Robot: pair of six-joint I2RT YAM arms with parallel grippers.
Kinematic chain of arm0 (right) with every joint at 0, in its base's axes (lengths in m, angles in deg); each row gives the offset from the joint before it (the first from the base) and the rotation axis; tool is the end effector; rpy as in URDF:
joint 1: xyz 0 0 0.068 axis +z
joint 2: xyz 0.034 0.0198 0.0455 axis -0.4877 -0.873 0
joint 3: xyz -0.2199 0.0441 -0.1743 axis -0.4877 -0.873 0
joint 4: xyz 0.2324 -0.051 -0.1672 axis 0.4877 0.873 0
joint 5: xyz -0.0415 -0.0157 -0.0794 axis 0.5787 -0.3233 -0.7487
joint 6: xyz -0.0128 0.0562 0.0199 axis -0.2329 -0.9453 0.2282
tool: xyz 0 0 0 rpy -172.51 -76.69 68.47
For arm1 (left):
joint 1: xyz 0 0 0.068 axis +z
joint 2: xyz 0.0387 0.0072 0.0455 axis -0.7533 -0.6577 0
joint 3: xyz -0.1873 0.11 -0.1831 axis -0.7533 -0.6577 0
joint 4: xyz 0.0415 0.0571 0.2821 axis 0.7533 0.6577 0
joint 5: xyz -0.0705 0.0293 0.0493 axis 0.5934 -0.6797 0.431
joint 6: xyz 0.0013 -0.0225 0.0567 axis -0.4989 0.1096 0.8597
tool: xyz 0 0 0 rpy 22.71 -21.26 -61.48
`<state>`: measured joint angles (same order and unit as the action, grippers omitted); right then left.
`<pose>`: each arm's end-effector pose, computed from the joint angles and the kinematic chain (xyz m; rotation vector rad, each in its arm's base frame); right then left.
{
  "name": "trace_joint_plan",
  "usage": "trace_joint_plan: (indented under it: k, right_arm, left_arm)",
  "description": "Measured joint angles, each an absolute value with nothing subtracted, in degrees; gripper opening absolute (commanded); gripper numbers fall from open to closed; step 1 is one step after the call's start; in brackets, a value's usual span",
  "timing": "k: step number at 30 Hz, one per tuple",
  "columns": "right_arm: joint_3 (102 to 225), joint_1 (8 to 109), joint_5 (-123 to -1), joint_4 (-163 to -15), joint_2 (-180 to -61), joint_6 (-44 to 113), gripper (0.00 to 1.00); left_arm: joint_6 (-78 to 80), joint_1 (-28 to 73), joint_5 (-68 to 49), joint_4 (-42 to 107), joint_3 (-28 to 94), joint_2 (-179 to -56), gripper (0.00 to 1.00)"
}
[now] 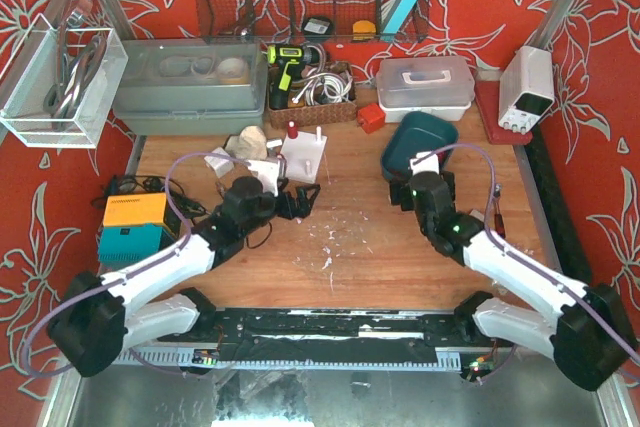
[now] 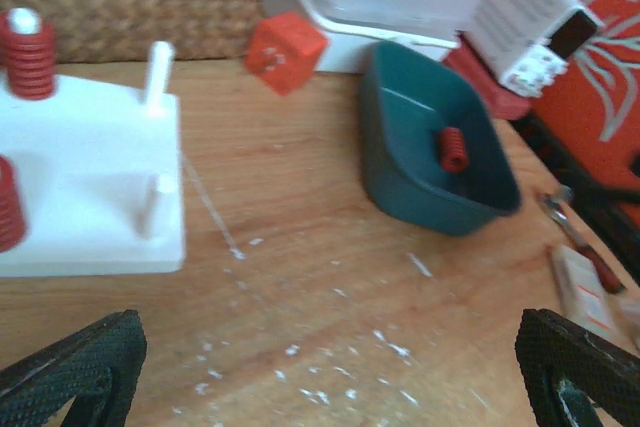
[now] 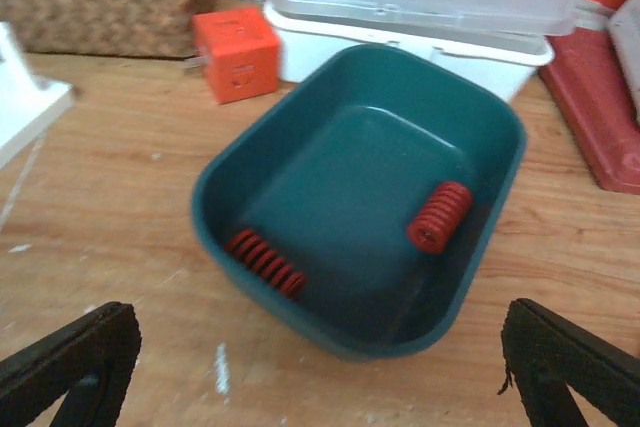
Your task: Install the large spring
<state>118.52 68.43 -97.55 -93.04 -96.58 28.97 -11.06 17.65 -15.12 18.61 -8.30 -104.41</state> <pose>0.2070 0.1417 0.2300 -0.1408 1.9284 0.1231 0.2345 -0.1443 0.2317 0.1625 1.8986 -0.6990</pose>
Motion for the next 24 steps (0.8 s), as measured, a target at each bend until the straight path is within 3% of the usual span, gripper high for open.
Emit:
trace_joint_plan:
  k: [7,12,16,24]
  right_arm:
    - [132.38,58.01,-96.17,-84.72,-111.05,27.11,0.95]
    - [141.52,51.82,-93.90,-78.57,-121.17,24.62,0.77]
    - [146.85,48.50,-91.30,-75.58,-127.50,22.10,0.54]
    - [157.01,47.69,-90.90,-70.07,-138.76,17.65,0.44]
  left_arm:
    - [-8.74,11.43,-16.14,10.92,-17.57,-100.04,1.00]
    - [-5.99,11.25,-18.15,9.39,-21.07,-99.82,1.00]
    - [-5.11,11.18,-18.63,7.16,-22.01,-99.71,1.00]
    - [-4.15,10.97,-19.01,6.59,-22.01,-97.33,1.00]
